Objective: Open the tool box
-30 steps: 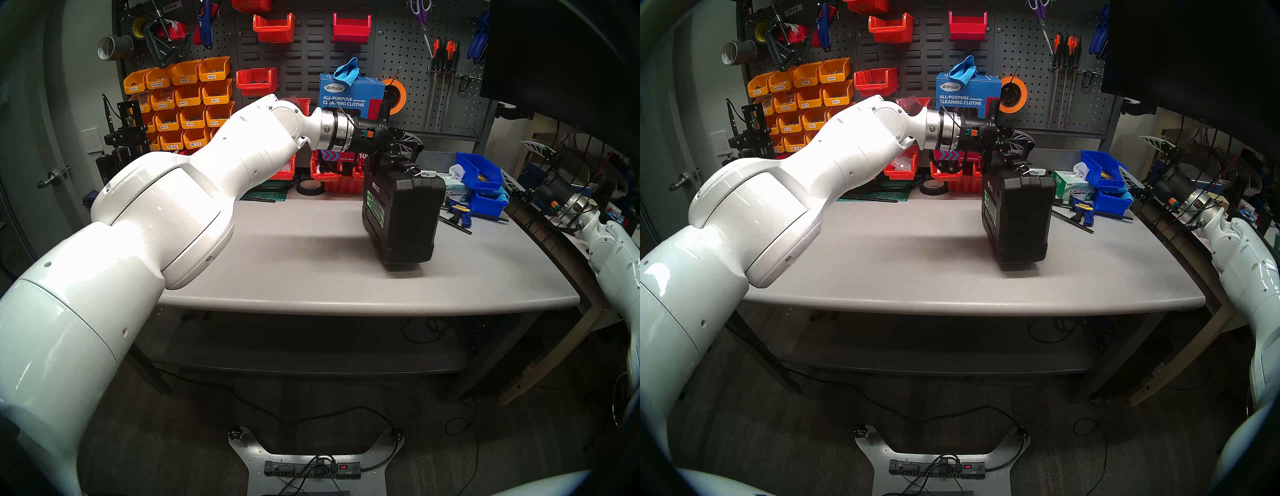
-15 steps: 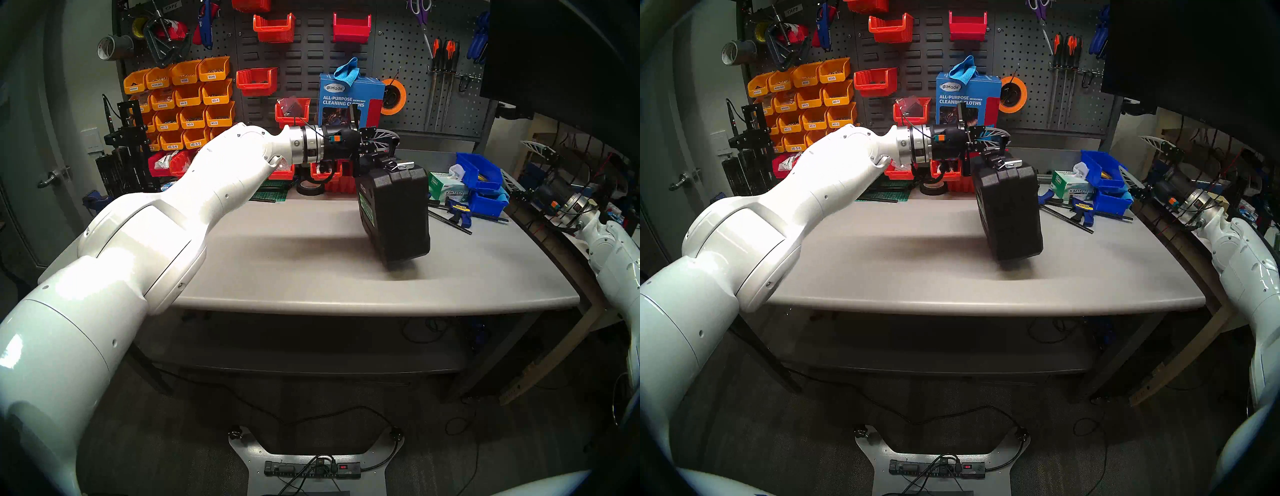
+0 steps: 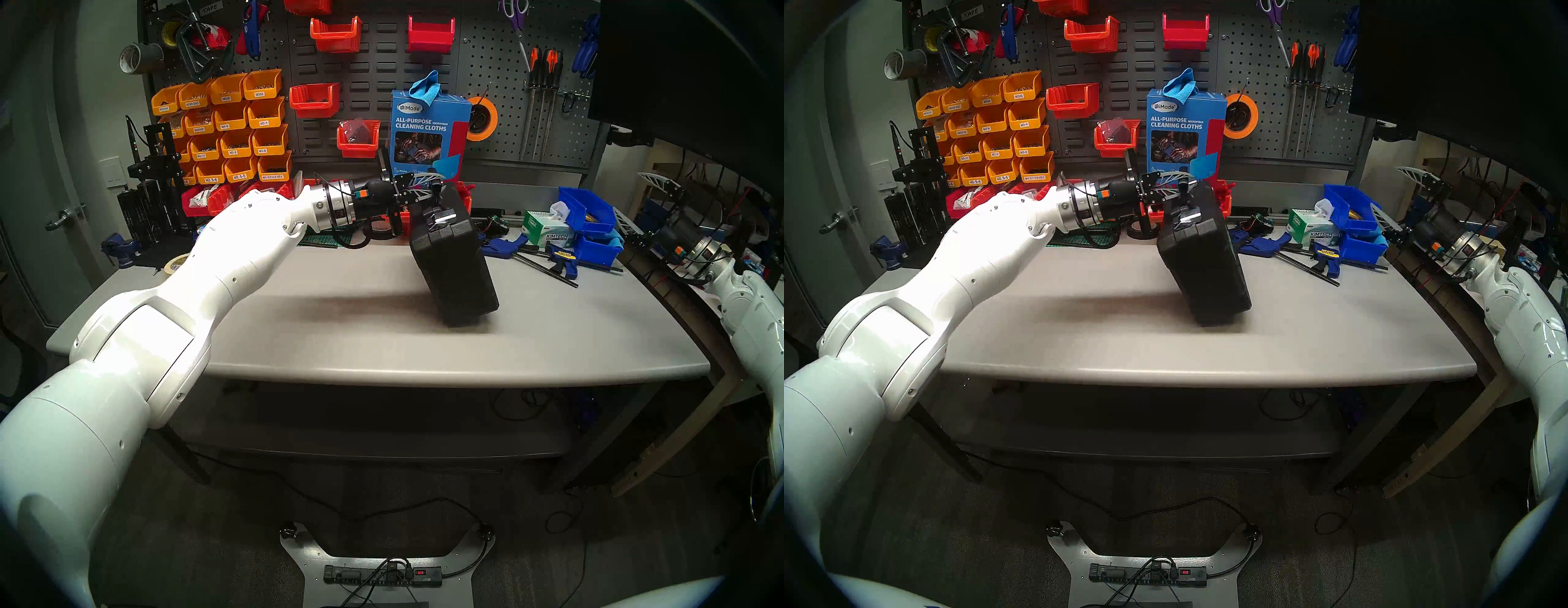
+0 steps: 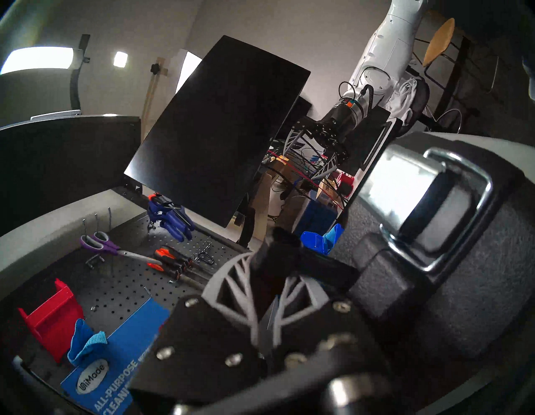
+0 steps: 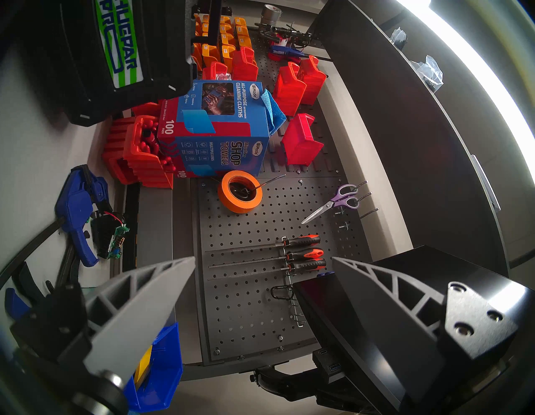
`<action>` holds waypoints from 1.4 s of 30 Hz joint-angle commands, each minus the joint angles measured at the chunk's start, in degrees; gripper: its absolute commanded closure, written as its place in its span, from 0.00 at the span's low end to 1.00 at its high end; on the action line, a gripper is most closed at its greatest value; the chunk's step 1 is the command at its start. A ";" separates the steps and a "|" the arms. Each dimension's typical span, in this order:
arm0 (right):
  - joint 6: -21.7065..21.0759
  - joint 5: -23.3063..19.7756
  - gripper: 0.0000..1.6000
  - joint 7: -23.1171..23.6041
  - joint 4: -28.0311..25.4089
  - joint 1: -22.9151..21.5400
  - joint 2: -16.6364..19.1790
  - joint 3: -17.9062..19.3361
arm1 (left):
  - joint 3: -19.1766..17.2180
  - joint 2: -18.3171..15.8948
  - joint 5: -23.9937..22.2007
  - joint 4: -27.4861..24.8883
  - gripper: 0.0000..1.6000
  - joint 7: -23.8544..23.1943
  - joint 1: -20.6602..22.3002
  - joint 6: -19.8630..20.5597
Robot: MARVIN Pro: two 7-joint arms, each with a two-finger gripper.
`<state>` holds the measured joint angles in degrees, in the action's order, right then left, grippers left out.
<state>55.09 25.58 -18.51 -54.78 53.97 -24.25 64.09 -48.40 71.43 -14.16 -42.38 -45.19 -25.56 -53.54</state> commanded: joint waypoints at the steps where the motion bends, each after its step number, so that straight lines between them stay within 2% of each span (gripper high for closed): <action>1: -0.09 -0.04 0.00 -0.27 -0.18 -0.40 0.46 0.40 | -0.21 -5.46 -1.78 -0.92 1.00 1.25 -6.46 3.28; 5: -0.09 -0.06 0.00 -0.25 -0.18 -0.40 0.46 0.39 | 0.52 -7.31 -2.59 -1.05 1.00 1.75 -8.88 4.88; 11: -0.09 -0.07 0.00 -0.25 -0.18 -0.40 0.46 0.39 | -0.17 -10.90 -4.18 -4.97 1.00 2.41 -14.98 7.03; 12: -0.09 -0.07 0.00 -0.24 -0.18 -0.40 0.46 0.39 | 0.69 -11.24 -4.37 -4.60 1.00 2.14 -14.68 7.13; 14: -0.09 -0.08 0.00 -0.24 -0.18 -0.40 0.46 0.39 | -0.20 -12.64 -4.92 -7.31 1.00 2.26 -17.80 7.56; 15: -0.09 -0.08 0.00 -0.24 -0.18 -0.40 0.46 0.39 | 1.29 -13.07 -5.17 -6.93 1.00 2.14 -16.83 7.49; 16: -0.09 -0.08 0.00 -0.23 -0.18 -0.40 0.46 0.39 | 0.16 -13.73 -5.27 -8.69 1.00 2.24 -19.25 7.68; 19: -0.09 -0.09 0.00 -0.22 -0.18 -0.40 0.45 0.38 | 0.79 -14.99 -5.71 -10.49 1.00 2.21 -20.87 7.80; 27: -0.09 -0.12 0.00 -0.18 -0.17 -0.41 0.43 0.36 | 0.63 -18.40 -8.81 -19.65 1.00 3.52 -26.29 8.49; 36: -0.09 -0.17 0.00 -0.14 -0.16 -0.41 0.42 0.34 | 0.57 -17.93 -11.55 -28.36 1.00 5.90 -28.63 9.52; 38: -0.09 -0.17 0.00 -0.13 -0.16 -0.41 0.42 0.34 | 0.54 -17.05 -11.87 -28.48 1.00 6.41 -28.40 9.68; 42: -0.09 -0.19 0.00 -0.11 -0.16 -0.41 0.41 0.33 | 0.36 -16.26 -12.41 -32.06 1.00 7.91 -28.84 11.21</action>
<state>55.09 25.44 -18.42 -54.79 53.97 -24.26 64.05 -47.53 53.57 -24.50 -69.20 -39.12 -53.45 -43.59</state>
